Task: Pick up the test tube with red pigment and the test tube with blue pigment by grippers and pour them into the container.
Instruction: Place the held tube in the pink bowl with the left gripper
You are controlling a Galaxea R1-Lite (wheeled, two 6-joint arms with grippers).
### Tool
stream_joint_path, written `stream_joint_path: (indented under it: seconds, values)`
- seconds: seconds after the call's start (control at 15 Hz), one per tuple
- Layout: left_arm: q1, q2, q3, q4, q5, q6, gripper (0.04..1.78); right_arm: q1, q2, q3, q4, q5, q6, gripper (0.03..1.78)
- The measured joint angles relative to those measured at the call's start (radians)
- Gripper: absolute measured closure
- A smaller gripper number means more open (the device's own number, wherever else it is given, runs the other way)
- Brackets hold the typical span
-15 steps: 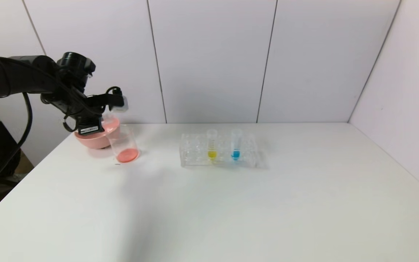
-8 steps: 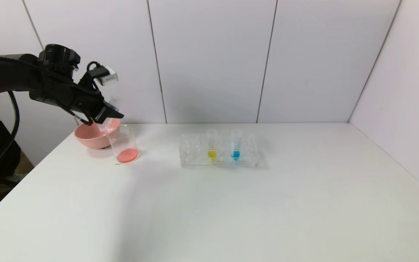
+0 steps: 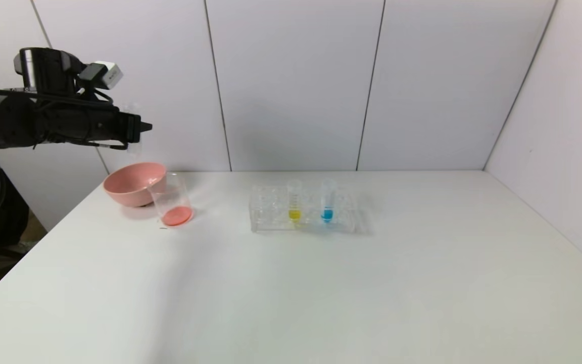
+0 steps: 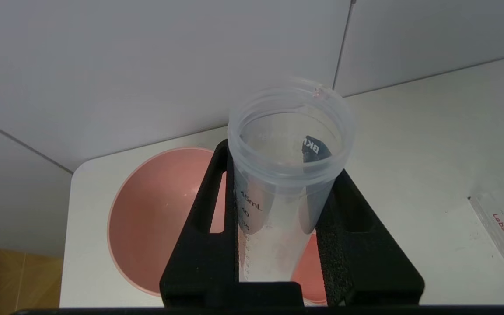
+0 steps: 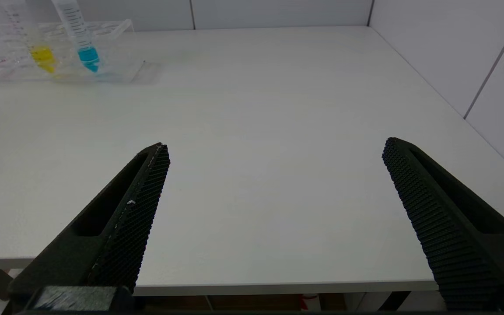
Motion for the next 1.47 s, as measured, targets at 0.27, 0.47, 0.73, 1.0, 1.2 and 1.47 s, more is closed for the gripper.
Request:
stream_joint_path:
  seconds: [0.27,0.47,0.73,1.0,1.2,1.47]
  values:
    - [0.015,-0.075,0.326,-0.454,0.187,-0.115,1.31,0.0,0.0,0.0,0.0,0.0,0.0,0.04]
    - [0.022,-0.046,0.431,-0.777,0.361,-0.168,1.31,0.0,0.0,0.0,0.0,0.0,0.0,0.04]
    - [0.03,0.08,0.38,-0.899,0.494,-0.232,1.31,0.0,0.0,0.0,0.0,0.0,0.0,0.04]
    - [0.062,0.237,0.24,-0.899,0.53,-0.247,1.31,0.0,0.0,0.0,0.0,0.0,0.0,0.04]
    - [0.071,0.302,0.194,-0.897,0.534,-0.249,1.31,0.0,0.0,0.0,0.0,0.0,0.0,0.04]
    - [0.071,0.333,0.179,-0.899,0.536,-0.245,1.31,0.0,0.0,0.0,0.0,0.0,0.0,0.04]
